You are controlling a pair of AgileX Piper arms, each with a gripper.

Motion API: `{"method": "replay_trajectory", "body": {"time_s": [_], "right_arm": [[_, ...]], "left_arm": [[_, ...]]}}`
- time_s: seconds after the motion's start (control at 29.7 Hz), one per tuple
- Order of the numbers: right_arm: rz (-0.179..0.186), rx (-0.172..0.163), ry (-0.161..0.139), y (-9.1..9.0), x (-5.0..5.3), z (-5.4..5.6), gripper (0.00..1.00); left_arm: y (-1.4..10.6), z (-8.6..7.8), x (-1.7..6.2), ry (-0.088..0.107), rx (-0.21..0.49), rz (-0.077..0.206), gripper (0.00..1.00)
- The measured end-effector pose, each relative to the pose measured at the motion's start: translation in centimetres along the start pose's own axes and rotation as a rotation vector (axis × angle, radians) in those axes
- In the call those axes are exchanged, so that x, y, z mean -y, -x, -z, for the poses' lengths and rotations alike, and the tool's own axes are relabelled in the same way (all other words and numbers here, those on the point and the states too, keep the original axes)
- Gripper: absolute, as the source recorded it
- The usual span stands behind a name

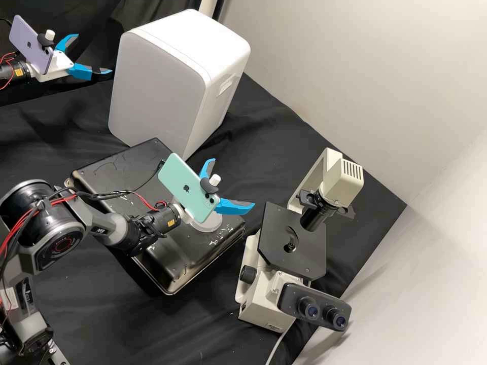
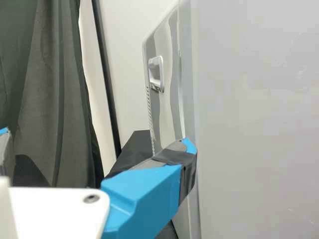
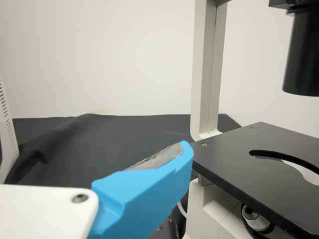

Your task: Place the petri dish on the microscope

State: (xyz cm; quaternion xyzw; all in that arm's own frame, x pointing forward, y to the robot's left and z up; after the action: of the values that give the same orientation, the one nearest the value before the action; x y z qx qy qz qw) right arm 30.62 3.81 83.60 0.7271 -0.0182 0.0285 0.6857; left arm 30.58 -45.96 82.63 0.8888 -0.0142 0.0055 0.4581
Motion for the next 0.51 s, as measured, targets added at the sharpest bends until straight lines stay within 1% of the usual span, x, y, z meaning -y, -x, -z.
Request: {"method": "replay_trajectory", "body": {"time_s": [0.37,0.44,0.51], "right_arm": [[0.000,0.000,0.000,0.00,0.00,0.00,1.00],[0.000,0.000,0.000,0.00,0.00,0.00,1.00],[0.000,0.000,0.000,0.00,0.00,0.00,1.00]], "left_arm": [[0.00,0.00,0.00,0.000,0.000,0.000,1.00],[0.20,0.03,0.26,-0.001,0.000,0.010,1.00],[0.73,-0.03,0.67,-0.001,0.002,0.024,1.00]]}}
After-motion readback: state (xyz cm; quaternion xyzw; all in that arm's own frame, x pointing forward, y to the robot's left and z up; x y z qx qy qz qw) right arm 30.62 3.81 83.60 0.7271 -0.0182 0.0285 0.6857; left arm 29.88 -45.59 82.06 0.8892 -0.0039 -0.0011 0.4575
